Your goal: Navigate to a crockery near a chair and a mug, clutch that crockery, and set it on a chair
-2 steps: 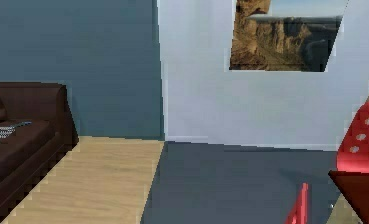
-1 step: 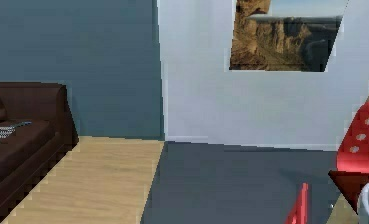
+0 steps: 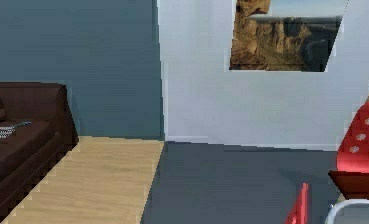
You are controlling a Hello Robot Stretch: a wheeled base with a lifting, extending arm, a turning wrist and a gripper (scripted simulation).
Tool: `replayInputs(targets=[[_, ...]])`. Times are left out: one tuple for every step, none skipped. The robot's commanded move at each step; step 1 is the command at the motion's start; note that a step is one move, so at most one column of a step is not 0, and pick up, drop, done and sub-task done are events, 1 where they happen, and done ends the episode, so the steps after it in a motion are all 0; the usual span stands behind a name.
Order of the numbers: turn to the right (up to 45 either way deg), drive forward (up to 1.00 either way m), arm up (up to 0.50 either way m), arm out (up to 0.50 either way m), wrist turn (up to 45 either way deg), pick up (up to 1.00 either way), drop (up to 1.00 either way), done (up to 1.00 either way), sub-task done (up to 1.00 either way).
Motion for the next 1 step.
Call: replayInputs(targets=[[0.0, 0.00, 0.00, -0.38, 0.0, 0.00, 0.00, 0.00, 0.00]])
